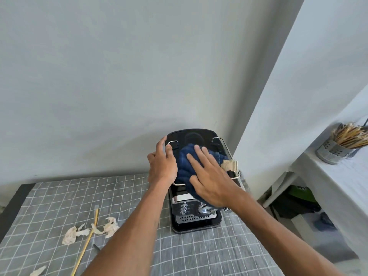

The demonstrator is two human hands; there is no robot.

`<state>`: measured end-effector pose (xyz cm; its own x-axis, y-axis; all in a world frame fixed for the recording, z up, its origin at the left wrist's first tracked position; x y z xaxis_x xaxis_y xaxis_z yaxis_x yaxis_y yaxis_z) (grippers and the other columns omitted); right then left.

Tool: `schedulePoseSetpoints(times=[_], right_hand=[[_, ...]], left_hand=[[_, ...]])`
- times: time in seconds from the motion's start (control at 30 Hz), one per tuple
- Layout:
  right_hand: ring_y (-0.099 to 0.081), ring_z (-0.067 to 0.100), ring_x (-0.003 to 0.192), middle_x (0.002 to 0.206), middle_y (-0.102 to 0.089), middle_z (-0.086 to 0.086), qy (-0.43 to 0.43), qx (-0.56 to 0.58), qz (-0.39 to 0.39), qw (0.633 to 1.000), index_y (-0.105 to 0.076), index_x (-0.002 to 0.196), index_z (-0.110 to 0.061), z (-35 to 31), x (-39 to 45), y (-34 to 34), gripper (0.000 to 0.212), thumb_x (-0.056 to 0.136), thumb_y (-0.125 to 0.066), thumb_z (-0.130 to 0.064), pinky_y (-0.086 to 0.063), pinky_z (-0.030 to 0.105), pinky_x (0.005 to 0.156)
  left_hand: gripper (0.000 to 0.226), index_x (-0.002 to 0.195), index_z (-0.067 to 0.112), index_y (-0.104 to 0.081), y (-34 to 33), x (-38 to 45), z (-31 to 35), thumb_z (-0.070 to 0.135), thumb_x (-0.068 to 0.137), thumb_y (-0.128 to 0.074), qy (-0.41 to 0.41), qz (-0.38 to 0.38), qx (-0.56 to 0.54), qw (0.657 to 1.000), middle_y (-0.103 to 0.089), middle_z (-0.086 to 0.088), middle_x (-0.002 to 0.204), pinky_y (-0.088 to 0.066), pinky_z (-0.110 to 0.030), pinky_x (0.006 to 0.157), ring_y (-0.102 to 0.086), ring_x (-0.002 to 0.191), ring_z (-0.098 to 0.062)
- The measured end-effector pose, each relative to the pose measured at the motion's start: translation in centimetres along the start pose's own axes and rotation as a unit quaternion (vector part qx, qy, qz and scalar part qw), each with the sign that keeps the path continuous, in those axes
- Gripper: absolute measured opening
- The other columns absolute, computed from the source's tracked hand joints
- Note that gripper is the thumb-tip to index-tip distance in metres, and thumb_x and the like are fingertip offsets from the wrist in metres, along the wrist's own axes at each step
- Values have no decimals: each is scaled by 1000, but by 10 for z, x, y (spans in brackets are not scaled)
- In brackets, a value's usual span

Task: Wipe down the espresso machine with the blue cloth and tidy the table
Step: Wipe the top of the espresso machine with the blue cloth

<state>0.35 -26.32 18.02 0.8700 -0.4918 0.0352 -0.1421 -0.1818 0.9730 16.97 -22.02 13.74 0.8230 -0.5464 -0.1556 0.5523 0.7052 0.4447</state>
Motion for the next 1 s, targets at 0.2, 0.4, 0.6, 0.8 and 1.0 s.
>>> schedulePoseSetpoints(times=[0.2,0.4,0.6,0.8,1.0], right_hand=[[-1,37,157,166,-18,26,60,-45,4,997,-25,157,6,6,6,1,60,103,-28,-21,3,43,129],[-2,41,155,168,-1,26,-68,5,-32,997,-11,161,-3,32,95,7,64,107,-31,-29,-6,48,127],[-1,41,156,169,-5,24,-45,-59,-45,996,-25,158,-6,30,105,-4,59,107,-22,-36,-8,53,125],[1,42,156,169,2,22,-36,-27,4,999,-18,162,-13,3,32,-4,61,107,-30,-35,-8,52,127],[6,36,158,169,1,23,23,-89,-16,996,-16,161,-4,-5,-31,-7,68,105,-5,-41,-7,47,128]], left_hand=[[46,150,48,-35,-1,-4,0,60,106,-29,11,6,2,1000,-45,-9,136,-40,-38,85,-53,92,-23],[46,150,46,-36,1,-5,1,59,106,-32,-1,12,0,1000,-45,-8,135,-42,-38,84,-51,79,-9],[43,147,51,-37,3,-2,-1,60,105,-31,2,13,17,1000,-45,-8,135,-47,-39,82,-54,81,-13],[42,146,52,-37,0,1,1,61,105,-29,23,-6,23,999,-44,-8,136,-46,-39,84,-58,89,-26],[43,145,55,-36,-2,-4,-2,64,103,-29,24,-4,9,1000,-44,-9,137,-40,-38,84,-54,87,-24]])
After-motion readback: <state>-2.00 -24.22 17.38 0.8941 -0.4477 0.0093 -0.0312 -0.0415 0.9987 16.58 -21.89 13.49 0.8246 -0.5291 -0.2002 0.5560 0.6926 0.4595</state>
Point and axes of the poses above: each hand's wrist, its own x-axis towards the middle knuckle, its own y-axis out of the back of the hand, z = x × y, the point moved 3 cm from there along x, towards the middle knuckle
